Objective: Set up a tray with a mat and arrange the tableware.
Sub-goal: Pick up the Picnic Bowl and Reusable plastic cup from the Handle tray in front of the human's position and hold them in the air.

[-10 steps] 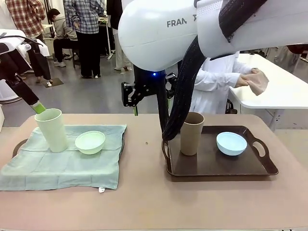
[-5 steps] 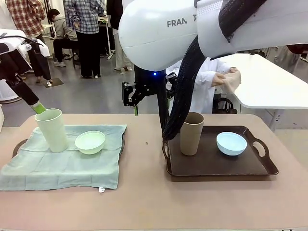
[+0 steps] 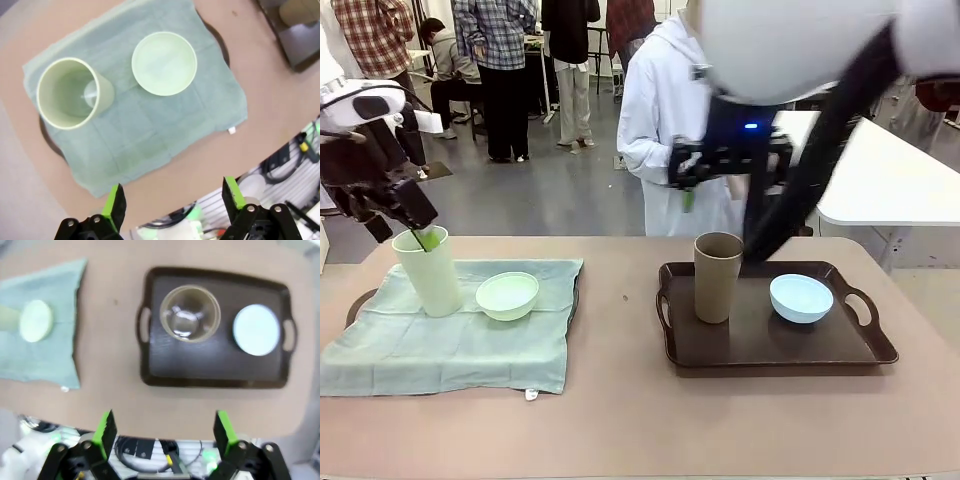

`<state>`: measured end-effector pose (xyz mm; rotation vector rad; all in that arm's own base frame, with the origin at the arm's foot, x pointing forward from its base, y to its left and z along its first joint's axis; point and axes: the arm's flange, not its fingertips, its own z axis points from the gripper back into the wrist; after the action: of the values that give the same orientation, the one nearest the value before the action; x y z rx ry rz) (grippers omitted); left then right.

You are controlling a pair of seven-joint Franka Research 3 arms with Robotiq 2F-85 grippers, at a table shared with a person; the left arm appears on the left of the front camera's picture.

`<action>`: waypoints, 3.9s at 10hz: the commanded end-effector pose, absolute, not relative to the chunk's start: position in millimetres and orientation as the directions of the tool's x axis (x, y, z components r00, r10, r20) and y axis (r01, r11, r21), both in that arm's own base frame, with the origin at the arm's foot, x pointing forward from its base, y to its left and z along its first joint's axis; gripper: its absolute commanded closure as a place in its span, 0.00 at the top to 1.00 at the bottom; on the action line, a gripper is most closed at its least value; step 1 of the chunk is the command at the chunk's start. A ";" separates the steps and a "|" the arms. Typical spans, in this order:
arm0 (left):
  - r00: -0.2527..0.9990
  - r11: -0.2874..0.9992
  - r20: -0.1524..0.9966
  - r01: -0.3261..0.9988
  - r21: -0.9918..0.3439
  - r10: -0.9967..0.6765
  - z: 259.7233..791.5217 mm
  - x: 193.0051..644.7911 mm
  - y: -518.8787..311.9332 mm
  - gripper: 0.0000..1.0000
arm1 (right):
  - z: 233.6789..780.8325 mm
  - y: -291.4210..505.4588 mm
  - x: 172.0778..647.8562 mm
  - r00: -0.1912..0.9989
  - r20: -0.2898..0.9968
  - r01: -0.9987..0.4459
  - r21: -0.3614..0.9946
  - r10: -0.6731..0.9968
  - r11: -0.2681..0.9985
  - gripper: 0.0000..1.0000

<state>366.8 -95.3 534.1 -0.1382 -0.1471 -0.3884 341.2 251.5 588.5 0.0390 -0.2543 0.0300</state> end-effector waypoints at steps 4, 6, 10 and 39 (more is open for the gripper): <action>0.931 0.934 0.165 0.344 -0.097 -0.326 536.3 366.7 -105.8 1.00 | 589.9 214.8 336.6 0.968 0.249 -0.005 0.068 -0.013 0.998 1.00; 0.935 0.941 0.170 0.328 -0.080 -0.311 542.0 367.6 -112.1 1.00 | 589.5 191.6 328.9 0.967 0.255 0.008 0.068 -0.025 0.998 1.00; 0.940 0.848 0.158 0.340 -0.406 -0.301 562.9 377.1 -36.1 1.00 | 592.0 79.9 326.7 0.976 0.184 0.025 0.449 -0.120 0.893 1.00; 0.993 0.411 0.104 0.074 -0.909 0.051 494.9 322.1 161.5 1.00 | 539.2 -245.5 239.2 0.922 -0.126 0.194 0.968 -0.366 0.156 1.00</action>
<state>324.8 161.5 496.1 -1.1454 -0.1221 -0.0126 238.8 -246.3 537.8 1.3350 -0.1265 -0.4255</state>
